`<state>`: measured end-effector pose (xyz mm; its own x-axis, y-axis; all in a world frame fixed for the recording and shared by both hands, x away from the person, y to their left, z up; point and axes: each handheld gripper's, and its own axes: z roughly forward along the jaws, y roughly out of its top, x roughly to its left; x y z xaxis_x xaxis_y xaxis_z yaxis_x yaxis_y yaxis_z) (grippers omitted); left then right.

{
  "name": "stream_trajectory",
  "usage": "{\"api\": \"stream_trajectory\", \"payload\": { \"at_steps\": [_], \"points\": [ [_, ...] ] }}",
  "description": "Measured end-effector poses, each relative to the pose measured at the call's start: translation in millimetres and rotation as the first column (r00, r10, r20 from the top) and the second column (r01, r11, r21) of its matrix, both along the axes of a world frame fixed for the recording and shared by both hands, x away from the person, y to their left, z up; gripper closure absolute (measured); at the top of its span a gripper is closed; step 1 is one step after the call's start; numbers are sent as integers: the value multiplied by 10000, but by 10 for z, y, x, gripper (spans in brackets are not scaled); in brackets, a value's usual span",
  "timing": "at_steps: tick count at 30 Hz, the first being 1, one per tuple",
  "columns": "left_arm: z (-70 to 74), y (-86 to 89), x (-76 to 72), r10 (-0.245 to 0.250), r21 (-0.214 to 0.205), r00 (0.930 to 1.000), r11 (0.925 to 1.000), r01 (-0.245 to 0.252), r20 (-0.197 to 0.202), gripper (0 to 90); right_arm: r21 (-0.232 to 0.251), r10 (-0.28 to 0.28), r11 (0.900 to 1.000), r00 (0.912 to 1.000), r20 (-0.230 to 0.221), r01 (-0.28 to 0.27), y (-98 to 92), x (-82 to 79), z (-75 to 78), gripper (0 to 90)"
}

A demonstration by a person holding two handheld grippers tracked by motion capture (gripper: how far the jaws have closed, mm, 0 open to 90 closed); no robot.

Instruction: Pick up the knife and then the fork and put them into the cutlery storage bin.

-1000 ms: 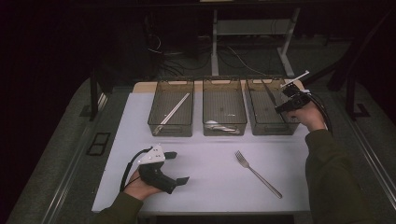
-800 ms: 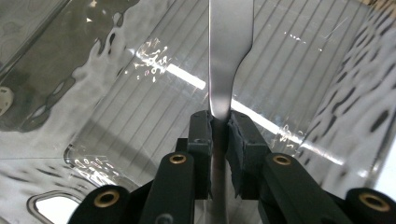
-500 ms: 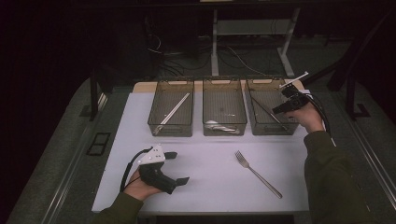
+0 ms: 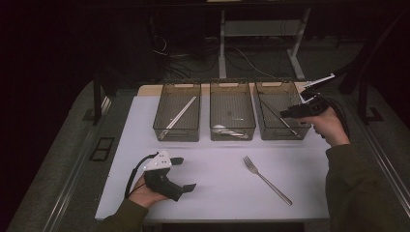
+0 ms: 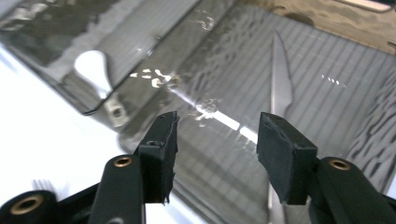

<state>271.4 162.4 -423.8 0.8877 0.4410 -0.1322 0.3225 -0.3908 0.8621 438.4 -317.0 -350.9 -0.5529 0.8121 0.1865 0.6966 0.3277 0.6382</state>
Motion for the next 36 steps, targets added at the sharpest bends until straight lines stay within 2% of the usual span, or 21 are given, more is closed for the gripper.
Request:
{"api": "stream_trajectory", "payload": {
  "at_steps": [4, 9, 18, 27, 36],
  "points": [
    [-1, -1, -1, 17, 21, 10000, 10000, -17, -22, 0, 238, 220, 9995, 9994, 268, -226, 8, -155, 26, 433],
    [-8, 1, 5, 42, 16, 10000, 10000, -42, -38, 0, 250, 534, 9982, 9971, 537, -548, 42, -339, 24, 431],
    [-24, 21, 25, 103, 122, 9999, 9999, -102, -67, 0, 271, 993, 9944, 9917, 819, -1018, 117, -633, -87, 416],
    [-37, 35, 34, 115, 233, 9999, 9997, -114, -55, 0, 171, 1392, 9900, 9889, 512, -1402, 192, -844, -222, 461],
    [-59, 37, 46, 7, 301, 10000, 9995, -6, -56, 0, -399, 1965, 9796, 9804, -127, -1968, 334, -1026, -381, 514]
  ]
}}
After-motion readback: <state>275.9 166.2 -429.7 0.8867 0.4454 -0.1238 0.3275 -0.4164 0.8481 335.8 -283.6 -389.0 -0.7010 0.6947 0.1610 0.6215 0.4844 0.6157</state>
